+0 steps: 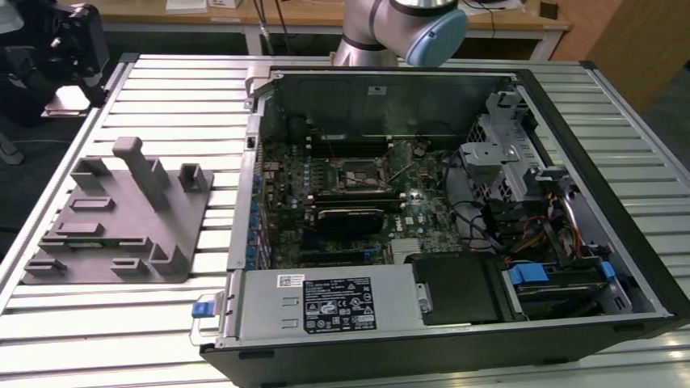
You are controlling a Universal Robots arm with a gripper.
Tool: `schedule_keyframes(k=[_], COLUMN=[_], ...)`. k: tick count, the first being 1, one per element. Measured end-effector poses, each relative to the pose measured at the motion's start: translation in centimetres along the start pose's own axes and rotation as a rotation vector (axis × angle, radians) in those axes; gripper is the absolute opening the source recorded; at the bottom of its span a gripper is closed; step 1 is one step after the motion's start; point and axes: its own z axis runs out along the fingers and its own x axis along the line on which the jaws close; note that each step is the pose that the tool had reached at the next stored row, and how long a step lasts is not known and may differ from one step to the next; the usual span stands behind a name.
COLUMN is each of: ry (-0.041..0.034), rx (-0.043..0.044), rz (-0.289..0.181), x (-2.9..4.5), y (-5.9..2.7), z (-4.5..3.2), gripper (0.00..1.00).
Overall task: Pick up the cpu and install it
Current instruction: 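Pick up the cpu and move it towards the insertion slot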
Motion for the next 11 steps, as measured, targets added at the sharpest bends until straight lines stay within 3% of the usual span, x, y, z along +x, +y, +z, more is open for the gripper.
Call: schedule_keyframes(k=[11], ry=[0.0001], rx=[0.0000], rz=[0.000], x=[-1.35], y=[0.05], z=[0.05], gripper=[0.54])
